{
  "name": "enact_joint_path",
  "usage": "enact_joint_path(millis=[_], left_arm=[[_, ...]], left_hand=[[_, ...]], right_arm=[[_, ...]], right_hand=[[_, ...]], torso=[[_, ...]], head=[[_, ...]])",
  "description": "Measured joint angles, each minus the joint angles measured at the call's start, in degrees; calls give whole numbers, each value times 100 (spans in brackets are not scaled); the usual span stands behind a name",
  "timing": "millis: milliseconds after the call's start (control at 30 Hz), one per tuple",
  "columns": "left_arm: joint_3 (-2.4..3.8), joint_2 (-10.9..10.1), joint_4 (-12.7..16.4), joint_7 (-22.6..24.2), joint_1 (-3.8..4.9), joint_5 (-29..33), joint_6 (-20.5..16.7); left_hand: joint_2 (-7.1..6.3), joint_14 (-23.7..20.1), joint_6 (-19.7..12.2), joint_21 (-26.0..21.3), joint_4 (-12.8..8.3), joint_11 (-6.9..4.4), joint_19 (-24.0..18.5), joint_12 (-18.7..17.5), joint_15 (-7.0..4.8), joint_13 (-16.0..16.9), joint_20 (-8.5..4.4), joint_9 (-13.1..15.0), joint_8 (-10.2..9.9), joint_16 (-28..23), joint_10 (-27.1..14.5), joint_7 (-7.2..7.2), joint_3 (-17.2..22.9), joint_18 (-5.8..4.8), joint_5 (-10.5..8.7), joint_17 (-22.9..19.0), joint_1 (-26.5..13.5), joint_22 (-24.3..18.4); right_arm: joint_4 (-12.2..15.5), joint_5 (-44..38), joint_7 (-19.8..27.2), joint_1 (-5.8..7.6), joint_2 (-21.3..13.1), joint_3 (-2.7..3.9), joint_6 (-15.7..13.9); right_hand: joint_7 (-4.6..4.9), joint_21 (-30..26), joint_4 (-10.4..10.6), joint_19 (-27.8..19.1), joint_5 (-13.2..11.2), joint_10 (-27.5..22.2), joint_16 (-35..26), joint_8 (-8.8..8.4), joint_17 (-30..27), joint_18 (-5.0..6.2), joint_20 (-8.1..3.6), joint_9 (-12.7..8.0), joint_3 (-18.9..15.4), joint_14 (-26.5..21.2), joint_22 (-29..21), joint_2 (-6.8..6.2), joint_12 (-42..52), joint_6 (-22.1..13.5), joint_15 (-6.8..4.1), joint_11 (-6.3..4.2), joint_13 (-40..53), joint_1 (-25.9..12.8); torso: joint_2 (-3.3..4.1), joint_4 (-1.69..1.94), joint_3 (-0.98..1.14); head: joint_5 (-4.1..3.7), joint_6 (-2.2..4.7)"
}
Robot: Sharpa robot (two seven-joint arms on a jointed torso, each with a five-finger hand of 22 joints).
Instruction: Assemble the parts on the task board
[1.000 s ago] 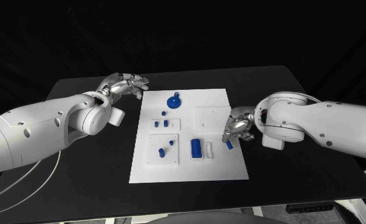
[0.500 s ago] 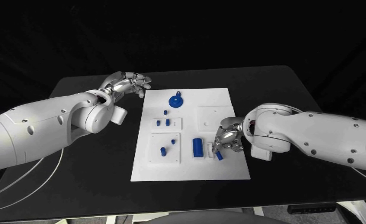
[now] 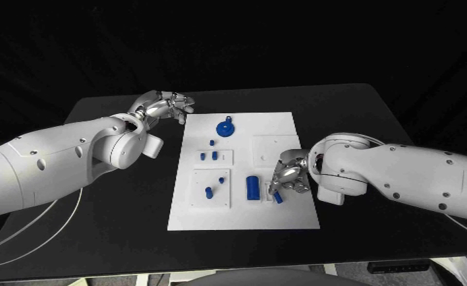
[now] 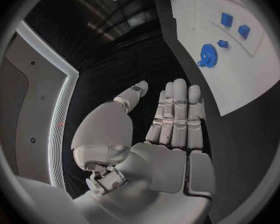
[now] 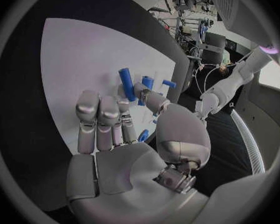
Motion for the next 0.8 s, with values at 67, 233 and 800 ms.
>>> enact_joint_path(millis=[67, 233, 800], left_arm=[[0, 0, 0, -1, 0, 0, 2], [0, -17, 18, -8, 1, -1, 5], [0, -24, 21, -31, 1, -4, 18]], left_hand=[[0, 0, 0, 0, 1, 0, 0, 0, 0, 4, 0, 0, 0, 0, 0, 0, -1, 0, 0, 4, 0, 0], [0, 0, 0, 0, 15, 0, 0, 0, 0, 4, 1, -1, 0, 0, 0, 0, -15, 0, 0, 4, 0, -1], [0, 0, 0, 0, 15, 0, -9, 0, 0, 3, 9, -4, 0, 0, 0, -1, -15, 0, 0, 3, 0, 4]], right_arm=[[-13, -31, -6, -2, 8, 0, -9], [-24, -81, -17, -6, 33, -7, -18], [-133, -187, -40, -24, 143, -21, -26]], right_hand=[[0, 0, 23, 0, -4, 0, 0, 0, 0, 0, 0, 9, -24, 0, 0, -9, 0, 0, 0, 0, 0, -10], [2, 0, 63, 0, -4, 1, 0, 0, 0, 0, 0, 92, -65, 4, -7, -27, -1, 44, 4, -1, 11, -111], [-46, 0, 443, 3, -3, 8, 25, 53, -5, 0, -3, 78, -188, -21, -15, 60, -17, 94, -21, -8, 31, -560]], torso=[[0, 0, -1], [-1, 0, -2], [-2, 2, -2]], head=[[7, 0], [23, 0], [83, -3]])
